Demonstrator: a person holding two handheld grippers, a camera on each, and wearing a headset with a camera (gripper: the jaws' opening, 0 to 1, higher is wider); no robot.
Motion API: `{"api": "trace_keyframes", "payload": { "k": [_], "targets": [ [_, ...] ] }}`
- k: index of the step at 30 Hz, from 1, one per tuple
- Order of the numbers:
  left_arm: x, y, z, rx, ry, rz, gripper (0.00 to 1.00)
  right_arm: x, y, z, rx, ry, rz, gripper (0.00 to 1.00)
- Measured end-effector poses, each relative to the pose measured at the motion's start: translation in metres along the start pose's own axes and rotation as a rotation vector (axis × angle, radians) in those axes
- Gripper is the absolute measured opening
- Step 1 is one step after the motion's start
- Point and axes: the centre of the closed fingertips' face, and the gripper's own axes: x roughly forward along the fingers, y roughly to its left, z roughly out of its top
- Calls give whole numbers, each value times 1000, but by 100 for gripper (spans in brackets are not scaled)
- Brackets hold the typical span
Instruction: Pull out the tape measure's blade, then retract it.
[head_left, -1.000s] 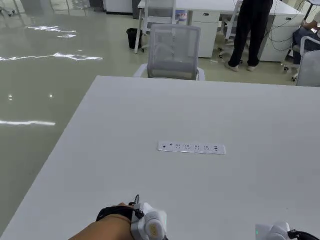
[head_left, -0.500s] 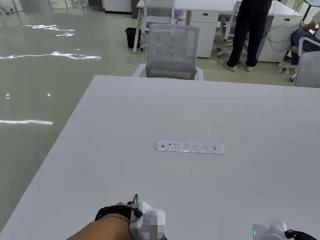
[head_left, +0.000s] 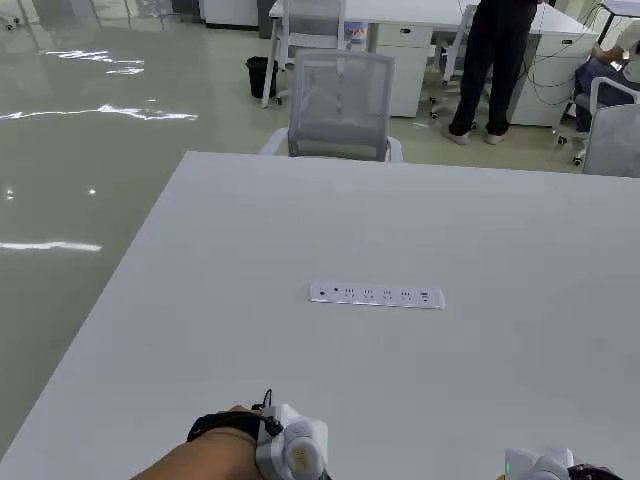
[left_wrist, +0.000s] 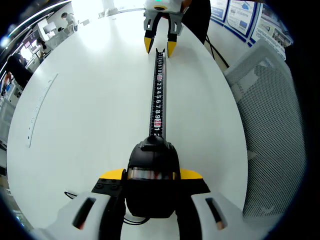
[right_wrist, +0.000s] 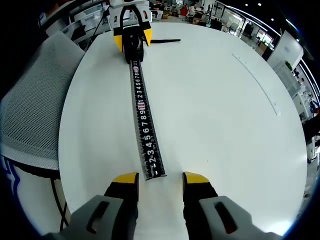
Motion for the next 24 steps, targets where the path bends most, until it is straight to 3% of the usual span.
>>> {"api": "trace_keyframes", "payload": {
  "k": [2, 6, 7, 8, 9, 12, 14, 22, 24],
  "targets": [
    [0, -1, 0, -2, -3, 0, 34, -3, -2, 1, 33, -15, -15, 38],
    [-1, -1, 0, 0, -4, 0, 34, -9, -8, 9, 159, -108, -44, 46],
    [0, -1, 0, 1, -3, 1, 34, -11, -11, 8, 171, -114, -59, 48],
    [0, -1, 0, 0, -3, 1, 34, -15, -8, 6, 170, -103, -40, 48],
    [0, -1, 0, 0, -4, 1, 34, -16, -10, 8, 203, -125, -59, 50],
    [0, 0, 1, 0, -5, 0, 34, -21, -11, 10, 247, -161, -77, 62],
    [0, 0, 0, 1, -4, 1, 34, -22, -16, 9, 269, -183, -115, 76],
    [-1, -1, 1, -1, -7, 4, 34, -34, -22, 3, 374, -258, -211, 99],
    [-1, -1, 1, 0, -7, 5, 34, -38, -21, 4, 403, -288, -227, 100]
  ]
}}
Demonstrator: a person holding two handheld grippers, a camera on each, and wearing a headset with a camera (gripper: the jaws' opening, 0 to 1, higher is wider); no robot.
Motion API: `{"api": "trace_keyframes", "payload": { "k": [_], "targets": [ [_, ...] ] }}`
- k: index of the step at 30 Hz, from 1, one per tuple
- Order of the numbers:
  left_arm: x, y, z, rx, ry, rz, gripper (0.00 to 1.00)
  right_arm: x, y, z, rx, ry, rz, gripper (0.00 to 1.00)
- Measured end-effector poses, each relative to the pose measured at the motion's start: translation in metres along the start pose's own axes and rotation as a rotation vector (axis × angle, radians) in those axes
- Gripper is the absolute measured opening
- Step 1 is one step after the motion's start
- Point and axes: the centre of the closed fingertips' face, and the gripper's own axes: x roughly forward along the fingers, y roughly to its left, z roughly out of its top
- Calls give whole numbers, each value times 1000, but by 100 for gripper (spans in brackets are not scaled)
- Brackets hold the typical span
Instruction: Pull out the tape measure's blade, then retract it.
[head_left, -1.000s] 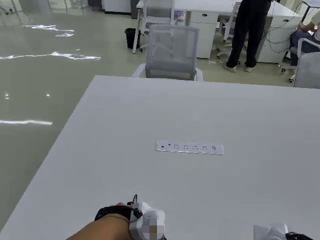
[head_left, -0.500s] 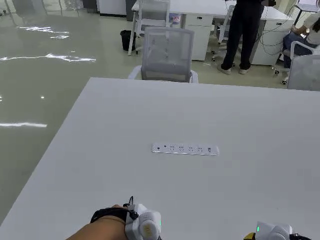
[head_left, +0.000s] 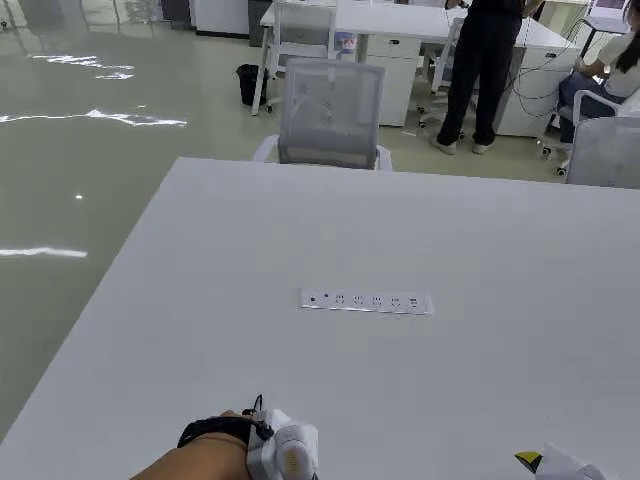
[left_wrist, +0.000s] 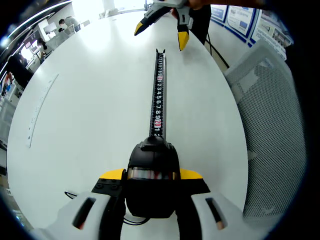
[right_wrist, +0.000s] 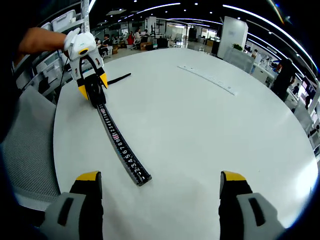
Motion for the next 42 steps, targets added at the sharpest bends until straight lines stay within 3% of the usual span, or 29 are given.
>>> {"api": "trace_keyframes", "payload": {
  "k": [6, 13, 16, 18, 22, 27, 30, 37, 42],
  "targets": [
    [0, 0, 0, 2, 0, 2, 34, -11, -5, 1, 53, -87, -94, 100],
    [0, 1, 0, -3, -9, 2, 35, -20, 1, -12, 136, -127, -123, 100],
    [-1, 1, 1, -6, -26, 8, 35, -29, 6, -11, 185, -182, -154, 100],
    [-1, 1, 1, -12, -34, 9, 35, -33, 8, -12, 181, -197, -174, 100],
    [-1, 0, 1, 3, -20, 13, 34, -43, 14, -13, 207, -252, -192, 100],
    [-1, 0, 1, 0, -34, 17, 34, -49, 25, -24, 216, -253, -201, 100],
    [-1, 0, 1, 3, -43, 19, 35, -49, 32, -32, 169, -229, -214, 100],
    [-1, 0, 1, 19, -24, 19, 34, -56, 42, -29, 185, -268, -237, 100],
    [-1, 0, 0, 36, -17, 21, 34, -58, 45, -34, 193, -261, -241, 100]
  ]
}}
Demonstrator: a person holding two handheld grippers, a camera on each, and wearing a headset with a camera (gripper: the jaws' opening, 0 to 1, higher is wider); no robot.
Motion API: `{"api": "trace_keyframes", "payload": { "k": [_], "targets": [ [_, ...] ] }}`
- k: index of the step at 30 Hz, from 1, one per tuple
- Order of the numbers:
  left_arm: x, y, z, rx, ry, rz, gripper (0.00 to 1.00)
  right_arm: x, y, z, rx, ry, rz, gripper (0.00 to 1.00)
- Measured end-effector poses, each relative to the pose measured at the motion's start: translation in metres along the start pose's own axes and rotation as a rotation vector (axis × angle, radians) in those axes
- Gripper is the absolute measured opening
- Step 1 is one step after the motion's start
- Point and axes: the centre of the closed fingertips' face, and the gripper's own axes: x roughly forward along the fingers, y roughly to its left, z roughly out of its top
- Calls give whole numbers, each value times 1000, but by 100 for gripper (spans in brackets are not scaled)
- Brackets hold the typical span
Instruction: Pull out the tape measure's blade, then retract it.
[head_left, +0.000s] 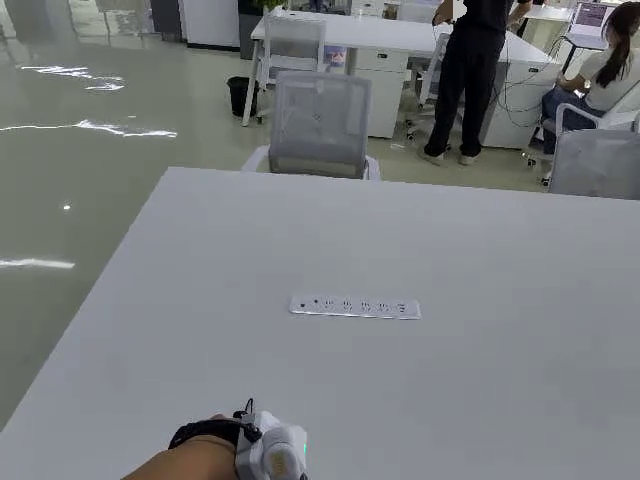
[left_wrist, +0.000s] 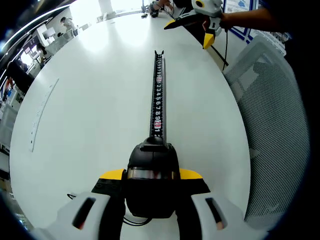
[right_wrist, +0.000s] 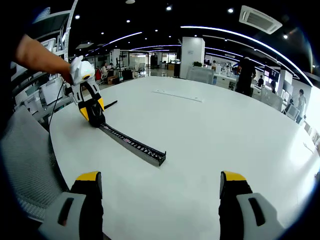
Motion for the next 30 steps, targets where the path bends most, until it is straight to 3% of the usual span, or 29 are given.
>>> {"api": "trace_keyframes", "payload": {
  "k": [6, 7, 11, 13, 16, 19, 22, 28, 30],
  "targets": [
    [0, 1, 0, -2, -15, 10, 36, -3, -2, 0, 13, 3, -1, 100],
    [-1, 4, 0, -1, -33, 25, 38, -3, -2, -1, 18, 5, -2, 100],
    [-2, 8, -10, -53, -32, 54, 61, -2, -3, -1, 18, 9, -5, 100],
    [-6, 5, -11, -119, -68, 50, 68, -2, -3, -1, 16, 13, -4, 100],
    [-14, 11, -11, -211, -135, 84, 80, -2, -3, -1, 16, 15, -1, 100],
    [-27, 15, -10, -335, -211, 100, 98, 0, -3, -5, 11, 23, 4, 100],
    [-34, 19, -19, -366, -236, 115, 99, -1, -1, -4, 3, 29, 10, 100],
    [-50, 15, -37, -409, -271, 146, 99, 0, 1, -2, -11, 36, 16, 100],
    [-58, 14, -43, -457, -301, 163, 99, 1, 1, -3, -15, 39, 18, 100]
  ]
}}
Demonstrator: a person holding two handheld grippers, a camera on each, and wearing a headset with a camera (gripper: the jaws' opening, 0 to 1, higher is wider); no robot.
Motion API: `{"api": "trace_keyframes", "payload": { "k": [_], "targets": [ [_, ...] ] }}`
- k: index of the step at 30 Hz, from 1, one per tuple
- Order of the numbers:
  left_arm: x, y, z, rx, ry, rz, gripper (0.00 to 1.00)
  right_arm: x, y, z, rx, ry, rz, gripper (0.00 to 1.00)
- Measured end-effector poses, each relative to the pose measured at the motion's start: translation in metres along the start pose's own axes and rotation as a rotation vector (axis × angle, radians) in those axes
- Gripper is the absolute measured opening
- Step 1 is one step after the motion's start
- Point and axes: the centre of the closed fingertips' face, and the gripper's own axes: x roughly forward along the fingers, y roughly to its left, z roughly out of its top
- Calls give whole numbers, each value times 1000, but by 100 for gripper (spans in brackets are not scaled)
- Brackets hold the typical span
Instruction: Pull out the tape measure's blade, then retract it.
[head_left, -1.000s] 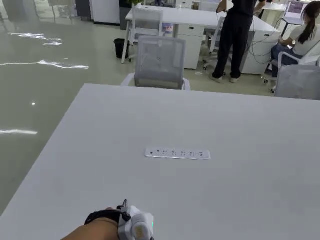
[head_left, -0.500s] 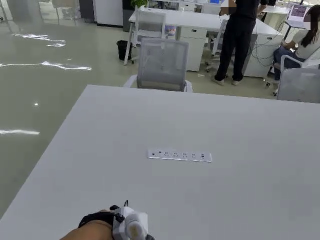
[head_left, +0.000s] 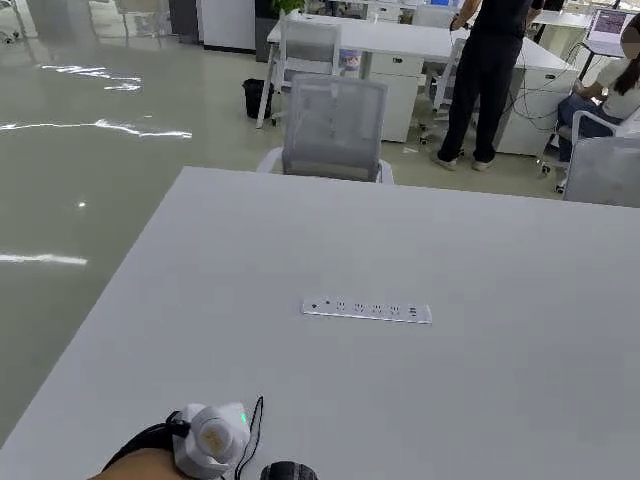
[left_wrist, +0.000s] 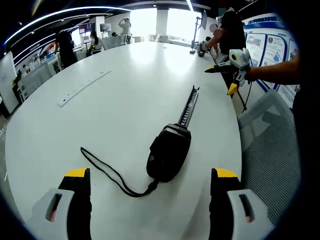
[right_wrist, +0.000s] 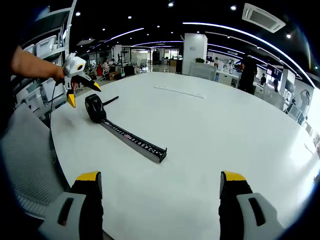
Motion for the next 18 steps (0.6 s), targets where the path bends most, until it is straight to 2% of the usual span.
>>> {"api": "trace_keyframes", "payload": {
  "k": [2, 4, 6, 12, 18],
  "targets": [
    [-8, -1, -2, -82, -42, -3, 99, 1, 0, 0, -4, 2, 2, 100],
    [-14, 0, -8, -124, -65, 11, 99, 1, 1, -1, -2, 3, 8, 100],
    [-20, 2, -13, -133, -83, 32, 99, 1, 2, -2, -1, 9, 12, 100],
    [-43, -1, -31, -202, -164, 82, 99, 2, 4, -3, -6, 16, 24, 100],
    [-61, 1, -49, -247, -199, 136, 99, 1, 4, -2, 1, 16, 26, 100]
  ]
}}
